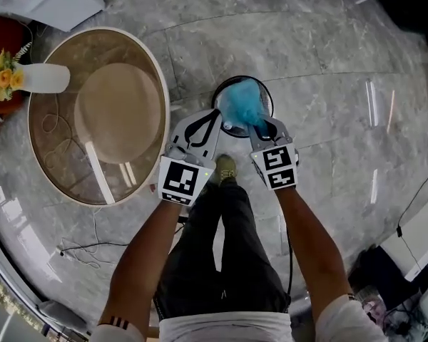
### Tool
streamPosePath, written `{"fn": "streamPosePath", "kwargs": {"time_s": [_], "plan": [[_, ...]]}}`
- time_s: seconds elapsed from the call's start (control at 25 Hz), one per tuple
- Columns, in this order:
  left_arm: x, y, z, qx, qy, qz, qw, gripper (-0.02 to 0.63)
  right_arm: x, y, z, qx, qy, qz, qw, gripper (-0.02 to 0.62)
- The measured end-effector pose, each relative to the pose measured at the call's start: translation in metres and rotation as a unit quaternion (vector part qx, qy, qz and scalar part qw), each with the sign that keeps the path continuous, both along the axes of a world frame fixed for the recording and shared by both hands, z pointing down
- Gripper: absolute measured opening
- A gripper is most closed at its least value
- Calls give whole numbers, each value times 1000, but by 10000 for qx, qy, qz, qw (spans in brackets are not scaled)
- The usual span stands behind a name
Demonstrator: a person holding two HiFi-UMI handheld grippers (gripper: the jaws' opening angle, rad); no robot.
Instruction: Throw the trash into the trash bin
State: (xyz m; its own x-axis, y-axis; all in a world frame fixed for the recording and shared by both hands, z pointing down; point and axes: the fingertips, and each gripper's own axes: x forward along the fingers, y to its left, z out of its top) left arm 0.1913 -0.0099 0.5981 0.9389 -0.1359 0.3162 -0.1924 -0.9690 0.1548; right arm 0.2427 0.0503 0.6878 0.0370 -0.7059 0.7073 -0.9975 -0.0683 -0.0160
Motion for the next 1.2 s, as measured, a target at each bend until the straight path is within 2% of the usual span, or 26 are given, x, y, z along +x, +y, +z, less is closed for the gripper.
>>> {"fn": "streamPosePath", "kwargs": {"time_s": [0.4,0.68,0.96,1.2], "plan": [[29,-7,31,-13,-136,64,9999,0,23,9,73,-732,10,-365,9966,48],[37,-20,34,15,-148,-50,9999,0,28,6,106,-1117,-203,-690,9911,164],[37,-20,42,-47,-185,-115,9998,0,29,5,115,-1118,-223,-839,9899,247],[39,-15,38,-99,-218,-123,9996,0,35,5,97,-882,-194,-752,9931,261]]}}
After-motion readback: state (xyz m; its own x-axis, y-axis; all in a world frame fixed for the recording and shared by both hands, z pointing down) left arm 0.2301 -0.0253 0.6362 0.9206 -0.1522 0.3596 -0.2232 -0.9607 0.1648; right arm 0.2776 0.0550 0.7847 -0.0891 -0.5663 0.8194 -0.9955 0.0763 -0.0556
